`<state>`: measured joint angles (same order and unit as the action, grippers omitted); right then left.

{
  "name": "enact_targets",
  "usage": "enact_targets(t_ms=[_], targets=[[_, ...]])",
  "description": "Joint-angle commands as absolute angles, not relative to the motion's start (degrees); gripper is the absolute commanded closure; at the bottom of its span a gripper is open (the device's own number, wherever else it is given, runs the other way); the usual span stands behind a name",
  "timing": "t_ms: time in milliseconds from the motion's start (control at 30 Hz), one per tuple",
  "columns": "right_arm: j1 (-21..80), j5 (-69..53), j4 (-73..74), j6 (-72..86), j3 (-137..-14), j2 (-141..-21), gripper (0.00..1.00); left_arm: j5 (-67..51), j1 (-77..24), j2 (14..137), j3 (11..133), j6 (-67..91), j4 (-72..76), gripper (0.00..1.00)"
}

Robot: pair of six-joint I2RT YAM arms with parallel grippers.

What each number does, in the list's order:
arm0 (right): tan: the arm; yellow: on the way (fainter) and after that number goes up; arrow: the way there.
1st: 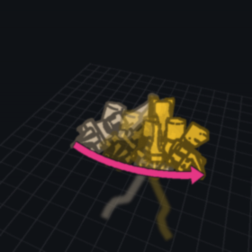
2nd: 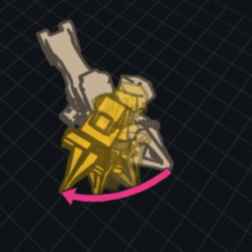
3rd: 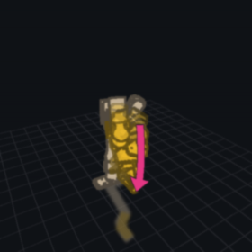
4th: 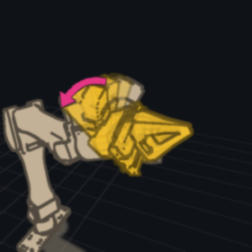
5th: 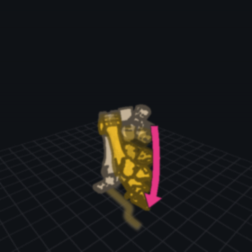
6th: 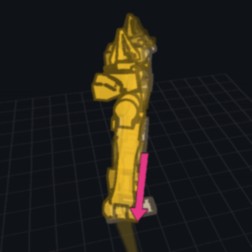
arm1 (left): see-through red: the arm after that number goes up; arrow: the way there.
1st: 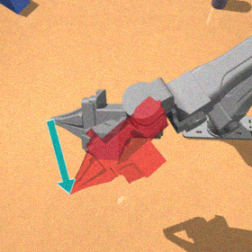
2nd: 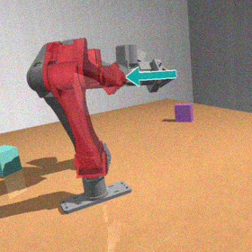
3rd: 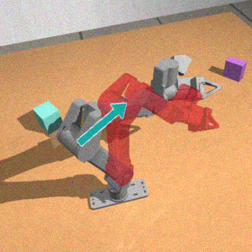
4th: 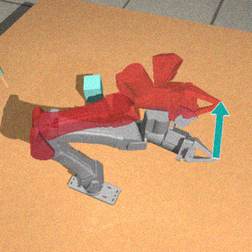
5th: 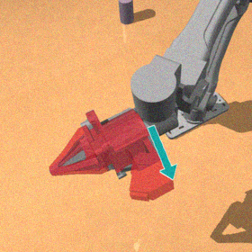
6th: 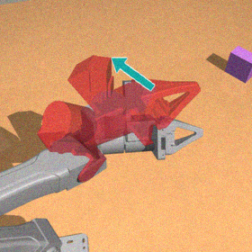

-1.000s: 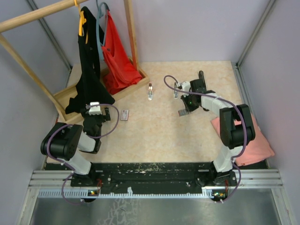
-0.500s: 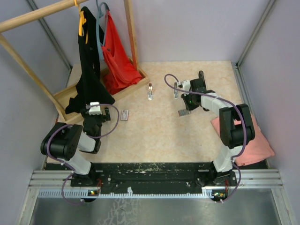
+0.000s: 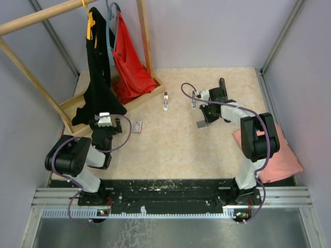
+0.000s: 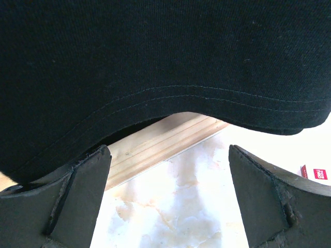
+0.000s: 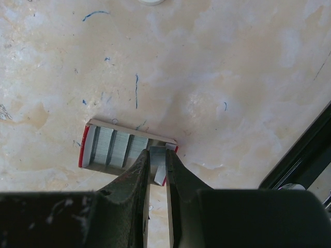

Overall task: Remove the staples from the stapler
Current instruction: Place the staple in the staple box.

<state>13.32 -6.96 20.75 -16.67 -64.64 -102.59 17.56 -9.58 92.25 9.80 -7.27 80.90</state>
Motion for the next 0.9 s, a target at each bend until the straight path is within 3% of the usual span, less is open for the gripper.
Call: enact_targets(t_ms=[0,867], targets=[[13.06,-6.82,19.02,-15.93,-66.62,-102.82,0.86,17.53,-9.23,92.35,10.60,-6.27,82.15,0.00],[13.05,-6.16,19.14,-15.96,-66.71,-102.21,0.78,17.47,-9.23,92.37,10.63,-6.28,82.17,0.00]])
